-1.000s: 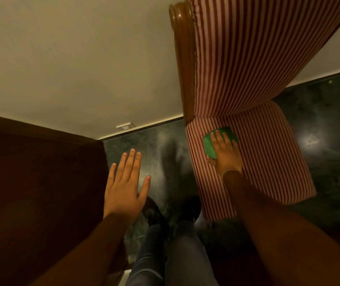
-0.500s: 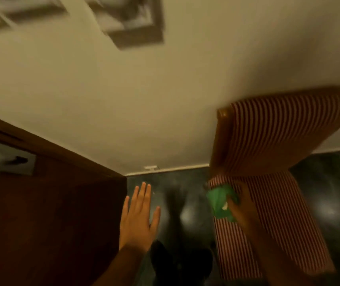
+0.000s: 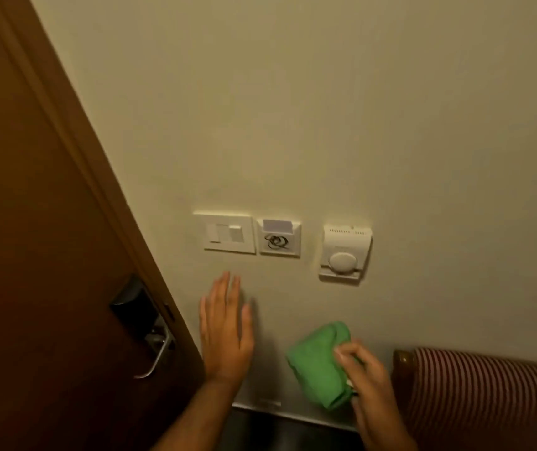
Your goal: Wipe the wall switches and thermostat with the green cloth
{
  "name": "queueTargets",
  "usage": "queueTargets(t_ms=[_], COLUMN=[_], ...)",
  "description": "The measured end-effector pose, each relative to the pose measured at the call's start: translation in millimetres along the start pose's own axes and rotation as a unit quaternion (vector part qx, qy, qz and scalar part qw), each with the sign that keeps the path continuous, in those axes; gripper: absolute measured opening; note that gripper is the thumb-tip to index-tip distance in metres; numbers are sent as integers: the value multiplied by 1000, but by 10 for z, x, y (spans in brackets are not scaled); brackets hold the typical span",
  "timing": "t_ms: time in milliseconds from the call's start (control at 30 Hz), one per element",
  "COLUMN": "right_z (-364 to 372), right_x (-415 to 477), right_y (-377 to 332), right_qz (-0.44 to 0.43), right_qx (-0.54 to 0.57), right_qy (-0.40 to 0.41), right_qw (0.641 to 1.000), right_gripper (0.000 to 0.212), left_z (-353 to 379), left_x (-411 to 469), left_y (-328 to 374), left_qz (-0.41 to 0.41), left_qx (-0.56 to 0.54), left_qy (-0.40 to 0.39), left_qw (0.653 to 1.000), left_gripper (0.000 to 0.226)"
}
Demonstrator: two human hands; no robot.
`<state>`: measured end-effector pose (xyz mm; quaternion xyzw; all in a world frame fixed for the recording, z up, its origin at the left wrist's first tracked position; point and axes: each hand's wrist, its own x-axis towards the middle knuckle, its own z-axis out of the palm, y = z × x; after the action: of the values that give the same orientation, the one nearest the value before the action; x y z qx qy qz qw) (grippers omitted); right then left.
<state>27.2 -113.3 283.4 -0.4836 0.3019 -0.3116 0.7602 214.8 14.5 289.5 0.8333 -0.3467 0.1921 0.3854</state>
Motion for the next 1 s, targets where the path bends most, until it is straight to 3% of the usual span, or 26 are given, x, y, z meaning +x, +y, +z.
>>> queueTargets(t_ms=[100, 200, 300, 400, 567, 767, 833, 933, 1000], right_z=[536, 968, 1244, 1415, 1431, 1534, 1626, 1791, 1833], right_x=[120, 242, 475, 676, 1020, 1118, 1113, 1113, 1176], right_y=[-393, -592, -598, -519, -177, 187, 261, 333, 349], right_qz=[-56, -143, -266, -345, -390, -416, -405, -386, -375], right_qx=[-41, -65, -149, -188, -216, -226, -247, -310, -303], right_qy=[-19, -13, 42, 81, 136, 241, 270, 279, 275], right_qw=[997, 987, 951, 916, 885, 847, 838, 823, 832], right_gripper=[64, 54, 41, 43, 32, 22, 33, 74, 80], left_z=[-232, -495, -675, -762, -664, -355, -277, -196, -172], left_x=[761, 1402, 1885, 2309, 2745, 2973, 3039, 3117, 3155], left_y=[95, 187, 273, 330, 231, 37, -8, -73, -111], left_qz=[-30, 19, 76, 117, 166, 161, 172, 192, 198], left_qx=[-80, -95, -75, -35, 41, 71, 66, 53, 50], left_qy=[124, 201, 257, 258, 248, 281, 302, 324, 334], left_qw=[989, 975, 961, 958, 954, 944, 935, 925, 920], left_gripper=[62, 61, 63, 67, 75, 76, 77, 72, 72])
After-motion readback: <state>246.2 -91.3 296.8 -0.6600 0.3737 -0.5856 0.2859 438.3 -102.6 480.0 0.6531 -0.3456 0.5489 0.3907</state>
